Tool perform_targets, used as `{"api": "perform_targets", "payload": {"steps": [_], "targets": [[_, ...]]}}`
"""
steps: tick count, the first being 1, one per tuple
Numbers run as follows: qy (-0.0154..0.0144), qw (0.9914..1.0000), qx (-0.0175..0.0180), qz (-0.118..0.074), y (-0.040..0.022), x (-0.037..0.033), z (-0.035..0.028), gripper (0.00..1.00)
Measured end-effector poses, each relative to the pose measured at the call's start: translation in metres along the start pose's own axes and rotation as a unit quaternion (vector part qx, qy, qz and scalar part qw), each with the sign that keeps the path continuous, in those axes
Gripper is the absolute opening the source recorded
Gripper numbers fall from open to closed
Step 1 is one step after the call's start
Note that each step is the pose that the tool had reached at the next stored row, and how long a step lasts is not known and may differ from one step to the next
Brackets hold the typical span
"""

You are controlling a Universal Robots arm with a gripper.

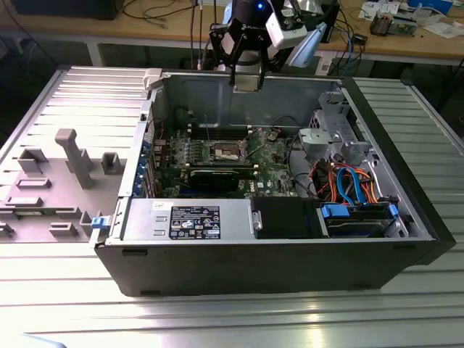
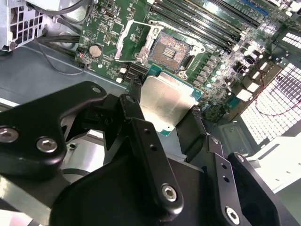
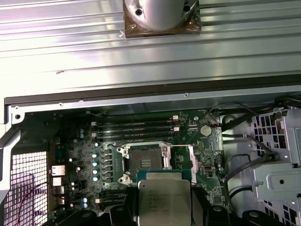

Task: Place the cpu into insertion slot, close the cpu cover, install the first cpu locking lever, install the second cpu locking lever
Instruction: 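Place the cpu into insertion slot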

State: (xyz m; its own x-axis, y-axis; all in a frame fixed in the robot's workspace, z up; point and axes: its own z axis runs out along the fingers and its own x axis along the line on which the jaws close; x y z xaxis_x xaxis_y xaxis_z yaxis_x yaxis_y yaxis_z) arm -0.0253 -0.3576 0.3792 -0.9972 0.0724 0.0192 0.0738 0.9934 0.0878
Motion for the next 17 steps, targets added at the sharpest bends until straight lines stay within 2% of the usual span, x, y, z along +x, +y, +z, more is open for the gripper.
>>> {"api": "perform_targets", "payload": {"steps": [10, 17], "targets": [[0.0, 1.0, 0.0, 0.001, 0.0, 0.0002, 0.0, 0.55], [-0.0017, 0.99981, -0.0003, 0.019, 0.0, 0.0002, 0.0001, 0.55]]}}
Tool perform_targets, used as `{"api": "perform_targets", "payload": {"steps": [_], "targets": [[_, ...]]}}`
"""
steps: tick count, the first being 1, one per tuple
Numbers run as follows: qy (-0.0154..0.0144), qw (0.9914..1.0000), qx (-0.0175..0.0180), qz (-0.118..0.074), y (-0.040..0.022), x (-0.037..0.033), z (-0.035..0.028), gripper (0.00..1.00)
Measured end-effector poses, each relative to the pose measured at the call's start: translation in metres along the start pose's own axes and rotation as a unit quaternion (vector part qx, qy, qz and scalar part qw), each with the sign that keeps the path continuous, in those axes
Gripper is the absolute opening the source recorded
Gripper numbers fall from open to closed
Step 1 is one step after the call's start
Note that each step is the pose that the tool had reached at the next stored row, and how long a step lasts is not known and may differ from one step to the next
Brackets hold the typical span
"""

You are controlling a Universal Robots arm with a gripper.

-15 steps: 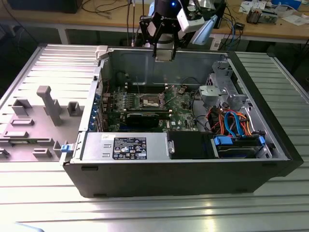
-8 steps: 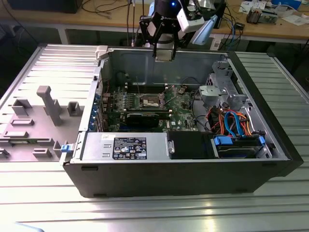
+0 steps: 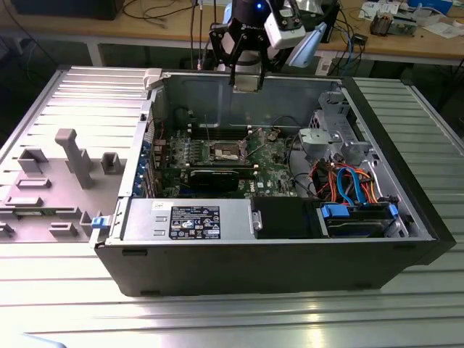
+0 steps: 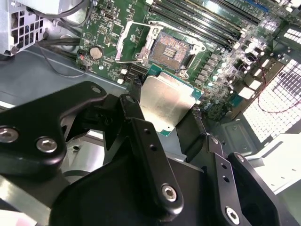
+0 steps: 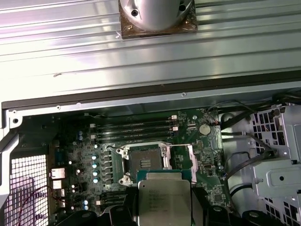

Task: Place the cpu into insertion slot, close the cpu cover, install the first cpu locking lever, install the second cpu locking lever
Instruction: 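Place the cpu into insertion slot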

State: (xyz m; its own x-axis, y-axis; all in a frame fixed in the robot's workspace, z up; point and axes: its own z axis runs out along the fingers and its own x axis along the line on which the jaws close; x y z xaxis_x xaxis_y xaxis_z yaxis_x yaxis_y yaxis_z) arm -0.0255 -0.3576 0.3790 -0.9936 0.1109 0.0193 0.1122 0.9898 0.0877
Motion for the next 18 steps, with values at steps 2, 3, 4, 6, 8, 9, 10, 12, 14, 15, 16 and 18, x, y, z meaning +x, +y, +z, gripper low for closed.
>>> {"api": "perform_targets", "payload": {"steps": [2, 3, 4, 6, 8, 9, 10, 12, 14, 15, 16, 18], "targets": [[-0.0005, 0.99999, -0.0001, 0.005, 0.0, 0.0004, 0.0, 0.55], [-0.0005, 0.99998, -0.0001, 0.006, 0.0, 0.0004, 0.0, 0.55], [-0.0005, 0.99998, -0.0001, 0.006, 0.0, 0.0003, 0.0, 0.55], [-0.0006, 0.99998, -0.0001, 0.006, -0.0001, 0.0003, 0.0, 0.55], [-0.0006, 0.99998, -0.0001, 0.006, -0.0001, 0.0003, 0.0, 0.55], [-0.0006, 0.99998, -0.0001, 0.006, 0.0, 0.0003, 0.0, 0.55], [-0.0006, 0.99998, -0.0001, 0.007, -0.0001, 0.0003, 0.0, 0.55], [-0.0007, 0.99997, -0.0002, 0.008, 0.0, 0.0003, 0.0, 0.55], [-0.0008, 0.99996, -0.0001, 0.009, 0.0, 0.0003, 0.0, 0.55], [-0.0008, 0.99996, -0.0002, 0.009, -0.0001, 0.0003, 0.0, 0.55], [-0.0009, 0.99994, -0.0002, 0.01, 0.0, 0.0003, 0.0, 0.55], [-0.0011, 0.99992, -0.0002, 0.013, 0.0, 0.0003, 0.0, 0.55]]}}
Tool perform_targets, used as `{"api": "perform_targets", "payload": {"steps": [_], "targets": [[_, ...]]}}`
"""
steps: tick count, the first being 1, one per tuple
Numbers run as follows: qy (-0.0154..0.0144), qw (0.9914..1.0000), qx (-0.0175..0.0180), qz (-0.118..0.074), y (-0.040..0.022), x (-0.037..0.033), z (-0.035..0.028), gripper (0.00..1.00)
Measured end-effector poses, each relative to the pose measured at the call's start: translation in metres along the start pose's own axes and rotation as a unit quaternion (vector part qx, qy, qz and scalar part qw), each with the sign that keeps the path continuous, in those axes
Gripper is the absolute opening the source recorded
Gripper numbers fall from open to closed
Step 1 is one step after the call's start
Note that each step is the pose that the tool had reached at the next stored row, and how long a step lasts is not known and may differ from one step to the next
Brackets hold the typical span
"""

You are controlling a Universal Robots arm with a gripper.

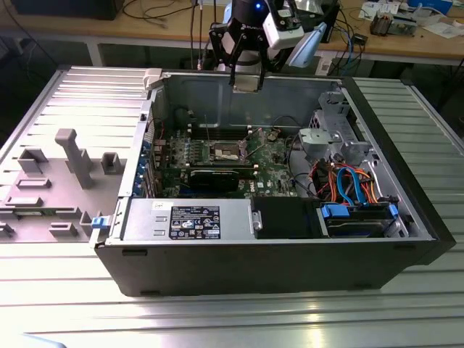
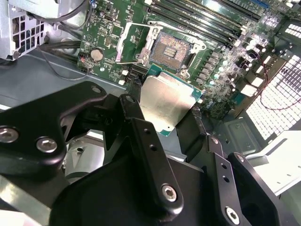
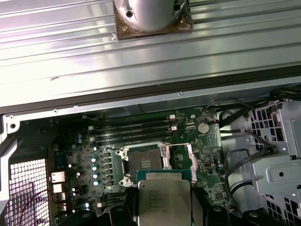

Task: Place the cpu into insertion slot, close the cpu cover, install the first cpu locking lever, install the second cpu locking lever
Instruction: 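Place the cpu into insertion slot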

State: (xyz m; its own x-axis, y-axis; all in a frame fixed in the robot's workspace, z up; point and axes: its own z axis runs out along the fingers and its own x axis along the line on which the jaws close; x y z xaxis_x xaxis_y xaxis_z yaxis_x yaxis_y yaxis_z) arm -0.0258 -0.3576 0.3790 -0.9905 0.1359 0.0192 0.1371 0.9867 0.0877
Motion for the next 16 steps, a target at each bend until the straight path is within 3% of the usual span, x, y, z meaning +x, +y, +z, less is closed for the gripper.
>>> {"api": "perform_targets", "payload": {"steps": [8, 12, 16], "targets": [[-0.0016, 0.99982, -0.0003, 0.019, 0.0, 0.0, 0.0, 0.55], [-0.0034, 0.99926, -0.0007, 0.038, 0.0, 0.0, 0.0002, 0.55], [-0.0053, 0.99816, -0.0011, 0.06, 0.0, 0.0, 0.0004, 0.55]]}}
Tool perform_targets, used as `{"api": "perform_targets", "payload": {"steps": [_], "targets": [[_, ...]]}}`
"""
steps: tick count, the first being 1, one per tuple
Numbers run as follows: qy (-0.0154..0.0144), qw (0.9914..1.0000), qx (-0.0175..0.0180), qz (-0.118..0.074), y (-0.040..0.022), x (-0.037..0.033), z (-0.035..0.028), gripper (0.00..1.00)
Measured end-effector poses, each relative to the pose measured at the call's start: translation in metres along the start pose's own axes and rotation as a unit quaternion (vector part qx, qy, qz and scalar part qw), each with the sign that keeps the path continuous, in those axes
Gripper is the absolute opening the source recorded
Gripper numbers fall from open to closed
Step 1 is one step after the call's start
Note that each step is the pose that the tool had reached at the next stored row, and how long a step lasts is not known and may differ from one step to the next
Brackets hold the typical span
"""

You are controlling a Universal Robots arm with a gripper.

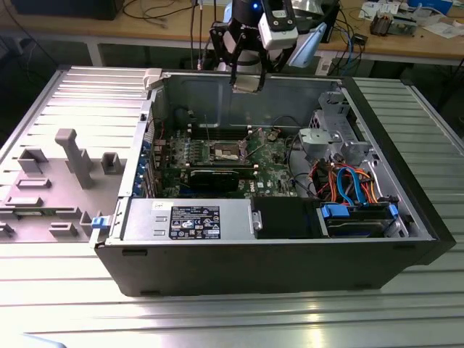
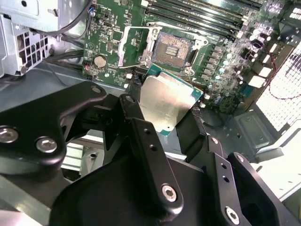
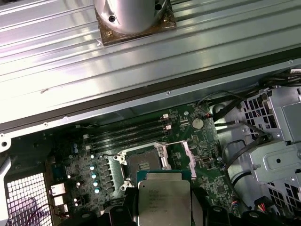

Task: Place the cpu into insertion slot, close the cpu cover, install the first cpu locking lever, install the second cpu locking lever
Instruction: 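Place the cpu into insertion slot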

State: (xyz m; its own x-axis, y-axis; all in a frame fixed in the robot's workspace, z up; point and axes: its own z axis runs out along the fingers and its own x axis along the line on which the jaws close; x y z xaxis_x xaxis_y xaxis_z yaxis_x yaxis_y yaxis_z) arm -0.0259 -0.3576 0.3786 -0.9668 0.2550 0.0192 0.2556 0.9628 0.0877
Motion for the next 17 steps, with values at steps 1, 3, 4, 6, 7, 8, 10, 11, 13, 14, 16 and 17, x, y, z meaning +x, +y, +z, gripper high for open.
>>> {"api": "perform_targets", "payload": {"steps": [1, 3, 4, 6, 7, 8, 10, 11, 13, 14, 16, 17], "targets": [[-0.0003, 0.99999, -0.0001, 0.004, 0.0, 0.0, 0.0, 0.55], [-0.001, 0.99993, -0.0001, 0.011, 0.0, 0.0, 0.0001, 0.55], [-0.0013, 0.99989, -0.0002, 0.015, 0.0, 0.0, 0.0001, 0.55], [-0.0016, 0.99983, -0.0003, 0.018, 0.0, 0.0, 0.0001, 0.55], [-0.0016, 0.99983, -0.0003, 0.018, 0.0, 0.0, 0.0001, 0.55], [-0.0016, 0.99983, -0.0003, 0.018, 0.0, 0.0, 0.0001, 0.55], [-0.0016, 0.99983, -0.0003, 0.018, 0.0, 0.0, 0.0001, 0.55], [-0.0016, 0.99983, -0.0004, 0.018, 0.0, 0.0, 0.0001, 0.55], [-0.0016, 0.99983, -0.0003, 0.018, 0.0, 0.0, 0.0001, 0.55], [-0.0016, 0.99983, -0.0003, 0.018, 0.0, 0.0, 0.0001, 0.55], [-0.0017, 0.99981, -0.0004, 0.019, 0.0, 0.0, 0.0001, 0.55], [-0.0019, 0.99976, -0.0004, 0.022, 0.0, 0.0, 0.0001, 0.55]]}}
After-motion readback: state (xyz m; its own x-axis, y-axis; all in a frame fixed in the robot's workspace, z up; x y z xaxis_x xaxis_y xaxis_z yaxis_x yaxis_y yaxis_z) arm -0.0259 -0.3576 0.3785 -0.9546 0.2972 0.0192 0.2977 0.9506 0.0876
